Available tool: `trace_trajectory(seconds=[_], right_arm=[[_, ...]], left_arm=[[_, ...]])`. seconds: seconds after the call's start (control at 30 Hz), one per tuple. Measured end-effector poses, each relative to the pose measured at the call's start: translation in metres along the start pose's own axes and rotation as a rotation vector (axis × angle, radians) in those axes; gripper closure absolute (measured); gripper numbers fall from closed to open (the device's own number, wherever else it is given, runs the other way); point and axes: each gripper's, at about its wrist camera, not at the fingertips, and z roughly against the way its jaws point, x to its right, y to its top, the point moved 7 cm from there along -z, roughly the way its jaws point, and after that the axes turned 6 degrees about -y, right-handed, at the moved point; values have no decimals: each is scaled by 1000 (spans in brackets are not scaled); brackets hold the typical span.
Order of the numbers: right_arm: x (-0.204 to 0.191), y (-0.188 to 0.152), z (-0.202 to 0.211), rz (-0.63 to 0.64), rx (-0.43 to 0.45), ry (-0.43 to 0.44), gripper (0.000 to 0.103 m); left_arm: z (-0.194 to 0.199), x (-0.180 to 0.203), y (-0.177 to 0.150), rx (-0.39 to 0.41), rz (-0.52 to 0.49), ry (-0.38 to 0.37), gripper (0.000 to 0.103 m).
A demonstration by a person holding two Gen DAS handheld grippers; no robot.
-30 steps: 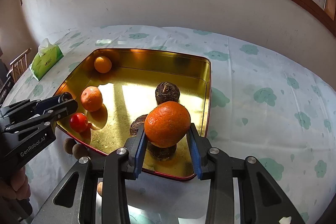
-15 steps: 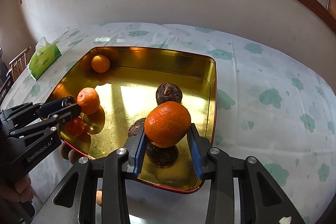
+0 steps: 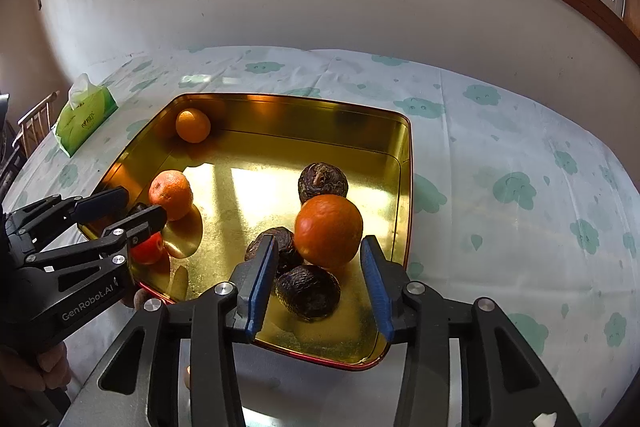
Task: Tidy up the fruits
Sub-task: 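Open the right tool to drop the tangerine while the left tool releases the plum into the tin, then move both open tools back from the tin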
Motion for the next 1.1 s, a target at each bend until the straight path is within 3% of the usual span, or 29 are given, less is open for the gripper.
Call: trace_trajectory(seconds=[0.63,1.1], right_arm=[[2,-17,49,-25,55,-13,60],[-3,-79,65,-6,-9,-9,60]], left_arm=[[48,13,-19,51,-12,-23,48],[74,3,-72,30,12,-9,48]])
